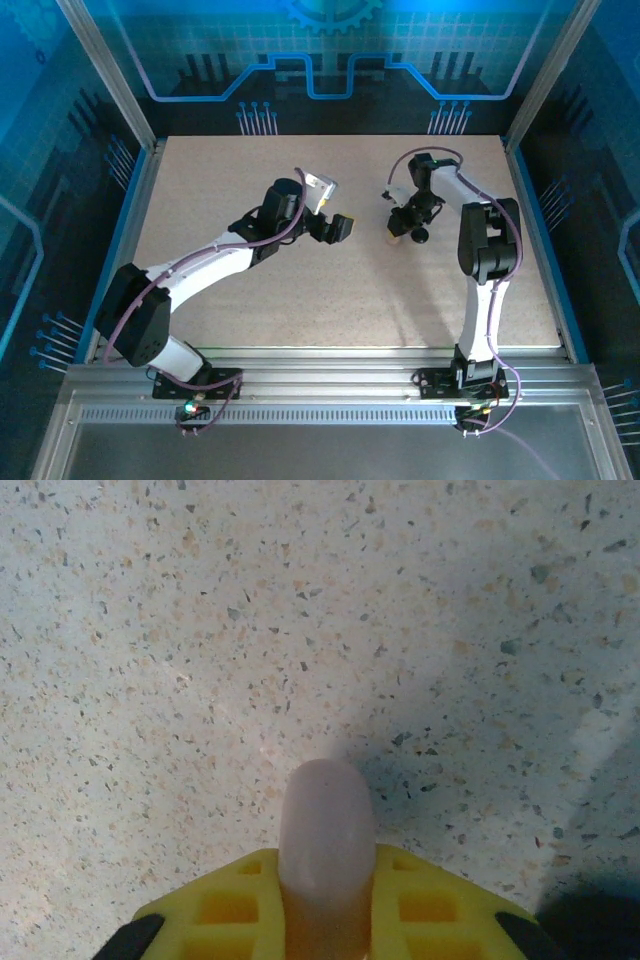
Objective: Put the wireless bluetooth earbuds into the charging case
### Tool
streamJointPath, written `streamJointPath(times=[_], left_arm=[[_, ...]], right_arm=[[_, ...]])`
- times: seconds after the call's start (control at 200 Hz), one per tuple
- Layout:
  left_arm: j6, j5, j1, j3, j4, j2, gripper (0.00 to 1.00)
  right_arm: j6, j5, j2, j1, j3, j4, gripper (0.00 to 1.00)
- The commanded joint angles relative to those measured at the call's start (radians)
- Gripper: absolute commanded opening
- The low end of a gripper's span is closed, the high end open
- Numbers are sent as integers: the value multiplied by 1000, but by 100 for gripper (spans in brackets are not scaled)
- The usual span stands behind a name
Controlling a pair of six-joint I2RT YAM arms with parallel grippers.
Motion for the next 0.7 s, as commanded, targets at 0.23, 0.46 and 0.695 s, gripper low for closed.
streamJointPath(times=[0.23, 0.46, 0.695], left_arm=[[-6, -29, 12, -9, -10, -26, 94], [-37, -24, 19, -6, -16, -18, 94], [-73, -31, 42, -10, -22, -27, 94]], right_arm=[[28, 36, -8, -12, 15, -15, 28], [60, 51, -42, -19, -13, 27, 35], [106, 74, -68, -19, -11, 52, 46]])
